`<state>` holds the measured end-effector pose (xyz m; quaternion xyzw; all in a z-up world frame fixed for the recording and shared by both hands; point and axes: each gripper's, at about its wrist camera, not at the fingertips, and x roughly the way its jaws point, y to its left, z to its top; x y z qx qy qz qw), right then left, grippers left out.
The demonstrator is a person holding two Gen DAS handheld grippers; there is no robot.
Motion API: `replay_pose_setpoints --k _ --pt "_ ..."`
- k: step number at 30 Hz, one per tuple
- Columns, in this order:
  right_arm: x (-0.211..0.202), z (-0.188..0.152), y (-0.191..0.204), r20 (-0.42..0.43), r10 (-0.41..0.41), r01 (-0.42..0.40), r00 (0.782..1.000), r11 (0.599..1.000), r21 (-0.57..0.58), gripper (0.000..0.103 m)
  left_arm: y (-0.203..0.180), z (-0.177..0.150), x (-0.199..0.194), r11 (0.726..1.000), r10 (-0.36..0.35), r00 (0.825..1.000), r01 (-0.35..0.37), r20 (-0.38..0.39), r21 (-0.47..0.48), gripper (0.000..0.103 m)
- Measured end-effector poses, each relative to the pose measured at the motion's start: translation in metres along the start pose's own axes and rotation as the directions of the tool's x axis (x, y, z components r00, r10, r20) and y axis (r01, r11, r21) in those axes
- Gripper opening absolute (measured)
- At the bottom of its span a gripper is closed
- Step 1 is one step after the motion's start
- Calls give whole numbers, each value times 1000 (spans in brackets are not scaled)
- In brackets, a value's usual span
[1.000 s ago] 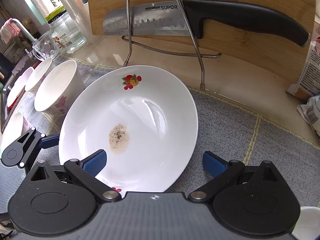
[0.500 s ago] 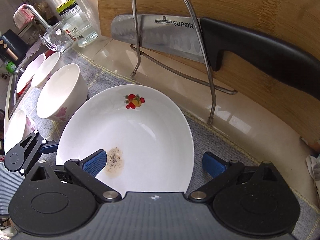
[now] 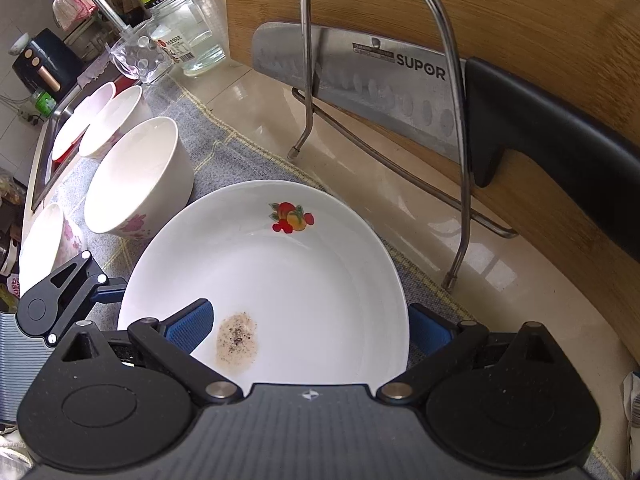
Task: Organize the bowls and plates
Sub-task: 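Close the right tool on the rim of the stained white plate, then lift the stained plate off the mat with the right tool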
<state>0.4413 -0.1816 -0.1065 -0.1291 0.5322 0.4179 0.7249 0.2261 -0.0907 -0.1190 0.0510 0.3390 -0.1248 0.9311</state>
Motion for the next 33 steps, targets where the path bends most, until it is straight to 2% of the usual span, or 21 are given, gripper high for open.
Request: replay_pose_setpoints --k 18,33 --pt "6 14 -1 -26 61 -61 998 998 -9 103 0 2 0 1000 -6 1000 6 -4 11 103" --pt "10 16 1 -33 57 -58 998 998 -24 103 -2 3 0 1000 -10 1000 10 -5 23 102"
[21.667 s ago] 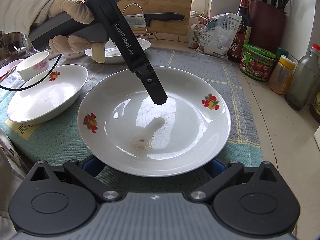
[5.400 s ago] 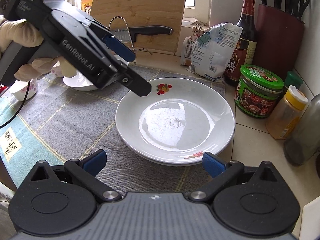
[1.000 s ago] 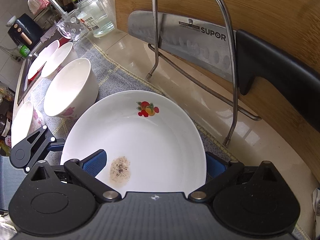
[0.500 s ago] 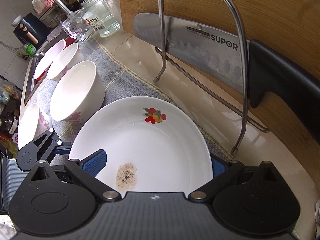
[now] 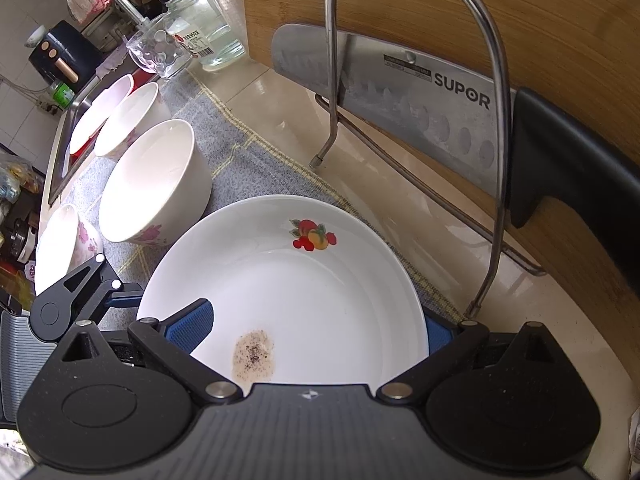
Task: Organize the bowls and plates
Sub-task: 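Lift the stained plate off the mat with the right tool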
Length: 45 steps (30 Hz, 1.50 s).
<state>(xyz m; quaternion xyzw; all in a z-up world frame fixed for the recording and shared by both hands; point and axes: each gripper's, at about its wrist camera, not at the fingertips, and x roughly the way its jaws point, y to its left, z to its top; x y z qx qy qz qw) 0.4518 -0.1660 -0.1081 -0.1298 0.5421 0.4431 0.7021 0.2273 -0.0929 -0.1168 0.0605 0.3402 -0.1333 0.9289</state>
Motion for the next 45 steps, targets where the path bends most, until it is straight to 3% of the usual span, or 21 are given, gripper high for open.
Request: replay_pose_setpoints --k 23,45 --pt "-1 -4 3 5 -5 5 1000 1000 4 103 1 2 -8 1000 -22 1000 22 5 6 101" --pt "-1 -2 -7 10 52 -53 999 998 32 103 1 2 -2 999 -43 999 43 5 1 101"
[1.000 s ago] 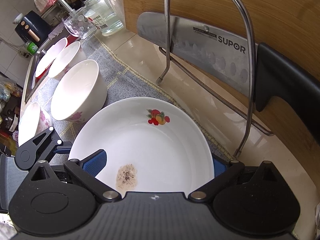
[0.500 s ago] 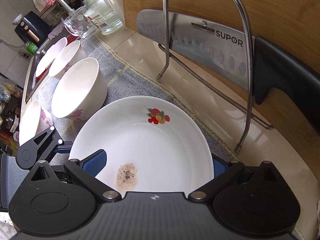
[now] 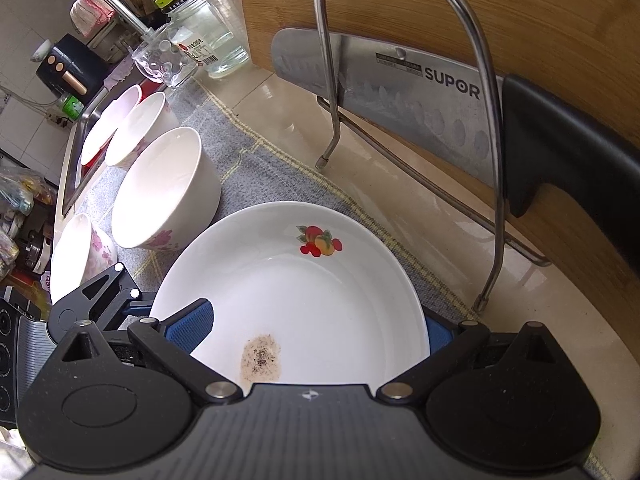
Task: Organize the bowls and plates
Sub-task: 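Lift the stained plate off the mat with the right tool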
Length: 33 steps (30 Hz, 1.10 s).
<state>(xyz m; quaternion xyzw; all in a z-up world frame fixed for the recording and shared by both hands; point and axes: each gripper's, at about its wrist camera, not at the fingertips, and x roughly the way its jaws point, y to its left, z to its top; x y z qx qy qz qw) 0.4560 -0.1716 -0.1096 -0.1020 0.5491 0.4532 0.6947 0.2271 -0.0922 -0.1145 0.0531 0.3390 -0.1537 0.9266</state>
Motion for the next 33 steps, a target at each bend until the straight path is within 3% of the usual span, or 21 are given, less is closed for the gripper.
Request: replay_pose_setpoints --k 16,33 --pt "-7 -7 9 18 5 -5 1000 1000 -8 103 -3 4 -14 1000 -1 1000 1 0 16 101" --pt "-39 -40 34 79 -1 1 997 1000 8 103 -23 7 -47 998 -26 1000 25 5 55 101"
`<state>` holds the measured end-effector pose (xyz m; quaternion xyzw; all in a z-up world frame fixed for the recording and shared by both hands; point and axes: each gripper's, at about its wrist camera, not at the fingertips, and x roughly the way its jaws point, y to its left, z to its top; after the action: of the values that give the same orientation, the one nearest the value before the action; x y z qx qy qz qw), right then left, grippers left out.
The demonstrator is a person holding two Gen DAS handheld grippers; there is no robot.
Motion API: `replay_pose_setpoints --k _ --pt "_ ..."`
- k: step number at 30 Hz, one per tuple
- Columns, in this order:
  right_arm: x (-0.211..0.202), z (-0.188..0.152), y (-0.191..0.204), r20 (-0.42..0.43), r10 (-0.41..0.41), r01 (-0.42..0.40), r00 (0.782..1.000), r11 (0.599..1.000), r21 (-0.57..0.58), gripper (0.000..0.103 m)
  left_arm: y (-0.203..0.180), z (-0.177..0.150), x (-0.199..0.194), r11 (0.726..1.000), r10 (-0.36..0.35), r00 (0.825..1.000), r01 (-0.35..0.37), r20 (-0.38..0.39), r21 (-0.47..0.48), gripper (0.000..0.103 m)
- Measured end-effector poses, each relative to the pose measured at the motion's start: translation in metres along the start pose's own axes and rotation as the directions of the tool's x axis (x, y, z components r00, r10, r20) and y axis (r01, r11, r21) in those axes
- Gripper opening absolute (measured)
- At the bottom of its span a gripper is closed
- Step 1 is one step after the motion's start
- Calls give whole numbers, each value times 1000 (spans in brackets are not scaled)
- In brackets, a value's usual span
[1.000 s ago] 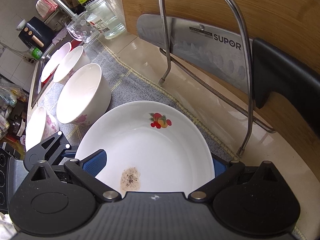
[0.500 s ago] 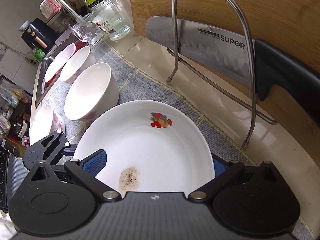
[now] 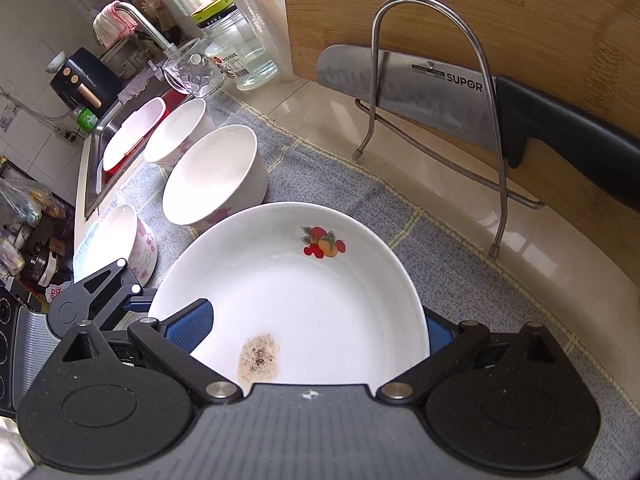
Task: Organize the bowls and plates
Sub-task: 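Lift the stained plate off the mat with the right tool, then carry the stained plate with the right tool toward the stacked plates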
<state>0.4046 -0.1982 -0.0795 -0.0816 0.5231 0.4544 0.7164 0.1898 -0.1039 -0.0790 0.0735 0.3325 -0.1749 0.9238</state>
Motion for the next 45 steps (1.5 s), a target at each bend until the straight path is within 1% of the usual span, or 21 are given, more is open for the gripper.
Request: replay_pose_setpoints --k 17,25,34,45 --pt "-27 -47 19 60 -20 17 998 998 61 103 -29 -2 -25 996 -50 999 51 -17 68 101" --pt "-41 -69 24 94 -41 32 995 995 99 103 -45 3 -30 990 -85 996 87 -20 109 101" --pt "-61 -94 19 127 -79 61 989 988 145 103 -65 9 -31 979 -133 991 135 -23 153 101" --pt "-85 -129 7 165 -129 93 978 973 213 103 -93 19 -23 958 -199 979 203 -40 204 101"
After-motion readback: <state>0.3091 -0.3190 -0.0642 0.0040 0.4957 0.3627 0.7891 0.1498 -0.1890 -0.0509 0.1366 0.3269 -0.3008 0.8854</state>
